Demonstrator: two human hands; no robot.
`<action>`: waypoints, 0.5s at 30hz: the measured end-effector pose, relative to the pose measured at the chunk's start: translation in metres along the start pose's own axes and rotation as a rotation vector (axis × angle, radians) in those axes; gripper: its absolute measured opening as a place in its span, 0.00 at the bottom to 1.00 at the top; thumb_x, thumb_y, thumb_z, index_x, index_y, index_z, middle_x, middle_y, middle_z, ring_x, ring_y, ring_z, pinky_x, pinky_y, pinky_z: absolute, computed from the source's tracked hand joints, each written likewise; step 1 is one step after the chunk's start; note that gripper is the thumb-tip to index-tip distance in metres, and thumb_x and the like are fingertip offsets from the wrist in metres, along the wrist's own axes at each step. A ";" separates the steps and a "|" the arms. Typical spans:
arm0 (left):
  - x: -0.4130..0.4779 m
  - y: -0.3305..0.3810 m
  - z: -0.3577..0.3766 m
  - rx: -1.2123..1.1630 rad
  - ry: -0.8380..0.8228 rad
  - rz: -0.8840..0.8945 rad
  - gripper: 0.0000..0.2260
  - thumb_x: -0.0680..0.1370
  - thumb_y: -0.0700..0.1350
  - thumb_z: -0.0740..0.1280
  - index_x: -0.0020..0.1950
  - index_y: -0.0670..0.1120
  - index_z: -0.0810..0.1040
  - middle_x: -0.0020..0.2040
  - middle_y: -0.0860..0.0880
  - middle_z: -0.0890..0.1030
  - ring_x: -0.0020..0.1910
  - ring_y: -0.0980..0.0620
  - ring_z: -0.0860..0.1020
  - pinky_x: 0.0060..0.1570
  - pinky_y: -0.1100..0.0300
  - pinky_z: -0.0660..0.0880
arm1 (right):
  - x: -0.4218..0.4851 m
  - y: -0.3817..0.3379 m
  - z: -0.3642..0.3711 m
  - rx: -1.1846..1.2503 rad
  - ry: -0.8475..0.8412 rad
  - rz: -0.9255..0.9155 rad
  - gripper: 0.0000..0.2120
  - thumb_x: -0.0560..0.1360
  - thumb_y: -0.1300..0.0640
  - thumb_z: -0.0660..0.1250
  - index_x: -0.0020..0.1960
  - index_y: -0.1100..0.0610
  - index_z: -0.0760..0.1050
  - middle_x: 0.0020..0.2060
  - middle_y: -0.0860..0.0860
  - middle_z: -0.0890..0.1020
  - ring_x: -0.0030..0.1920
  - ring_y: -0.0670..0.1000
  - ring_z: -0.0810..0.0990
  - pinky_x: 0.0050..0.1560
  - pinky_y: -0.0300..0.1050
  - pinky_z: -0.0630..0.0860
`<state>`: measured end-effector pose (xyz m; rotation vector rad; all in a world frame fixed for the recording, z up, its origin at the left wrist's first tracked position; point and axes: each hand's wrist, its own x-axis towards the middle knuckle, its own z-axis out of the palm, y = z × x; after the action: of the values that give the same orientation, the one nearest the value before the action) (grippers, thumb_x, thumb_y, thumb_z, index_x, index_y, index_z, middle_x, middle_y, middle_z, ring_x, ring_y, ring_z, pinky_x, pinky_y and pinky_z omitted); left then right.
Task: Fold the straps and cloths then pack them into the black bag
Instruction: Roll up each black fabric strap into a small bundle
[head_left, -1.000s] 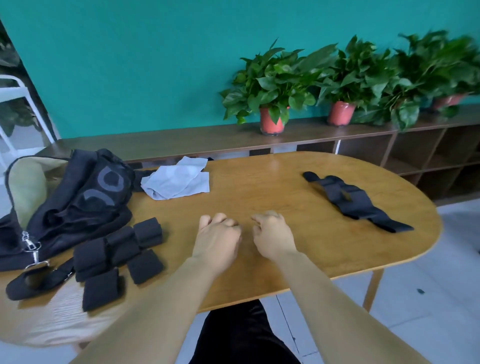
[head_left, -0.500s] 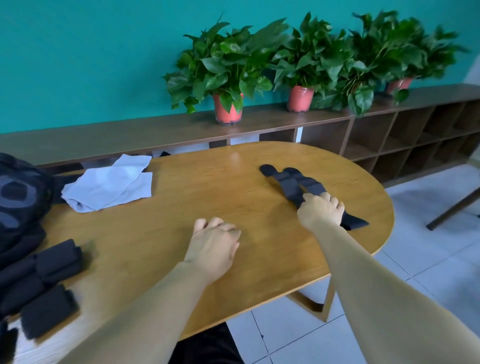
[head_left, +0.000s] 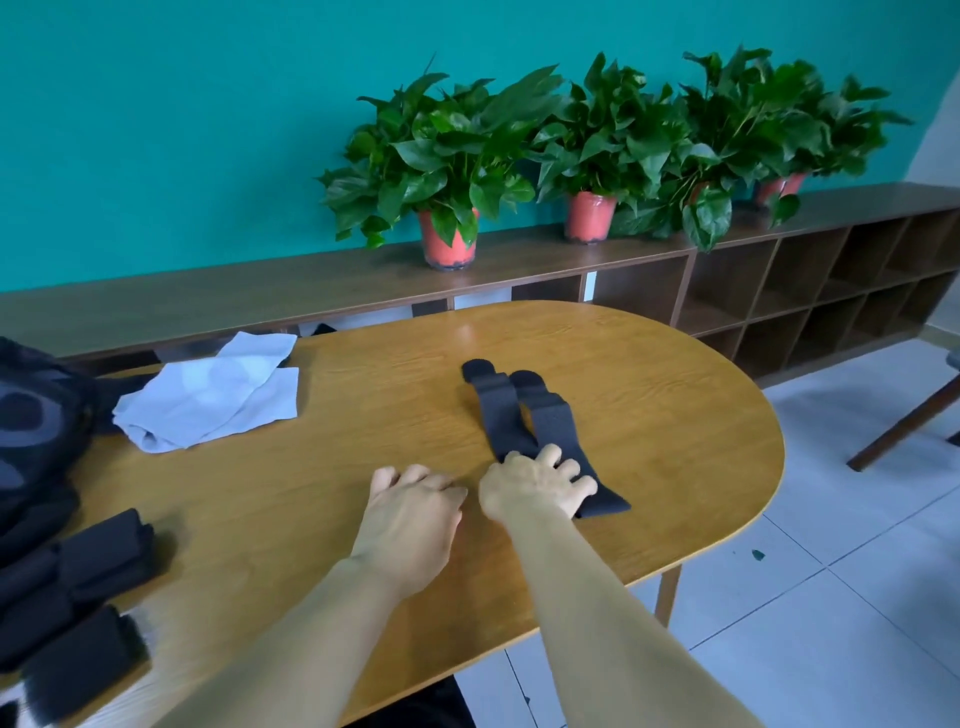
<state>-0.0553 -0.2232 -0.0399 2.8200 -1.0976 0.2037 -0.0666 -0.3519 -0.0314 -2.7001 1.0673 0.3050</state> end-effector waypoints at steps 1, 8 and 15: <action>-0.002 -0.003 0.000 -0.002 0.013 -0.003 0.13 0.83 0.47 0.54 0.61 0.55 0.76 0.63 0.59 0.74 0.65 0.54 0.66 0.59 0.55 0.51 | -0.007 -0.007 0.000 0.015 -0.005 -0.018 0.21 0.79 0.51 0.47 0.68 0.51 0.67 0.68 0.57 0.62 0.66 0.63 0.60 0.66 0.62 0.54; -0.003 -0.016 -0.006 0.012 0.184 -0.042 0.13 0.82 0.43 0.54 0.53 0.54 0.78 0.51 0.58 0.78 0.54 0.54 0.71 0.51 0.60 0.54 | -0.023 -0.014 -0.024 0.205 0.212 -0.115 0.17 0.79 0.51 0.49 0.61 0.51 0.73 0.64 0.54 0.70 0.64 0.57 0.63 0.62 0.54 0.58; 0.019 -0.001 -0.001 -0.186 -0.028 -0.008 0.16 0.83 0.49 0.54 0.70 0.54 0.71 0.72 0.54 0.70 0.73 0.54 0.63 0.72 0.53 0.48 | -0.014 -0.008 -0.023 0.245 0.227 -0.213 0.13 0.77 0.54 0.55 0.57 0.51 0.73 0.60 0.53 0.72 0.63 0.56 0.64 0.60 0.52 0.60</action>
<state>-0.0408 -0.2355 -0.0359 2.6695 -1.0520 0.0574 -0.0687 -0.3430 -0.0049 -2.6350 0.7978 -0.1621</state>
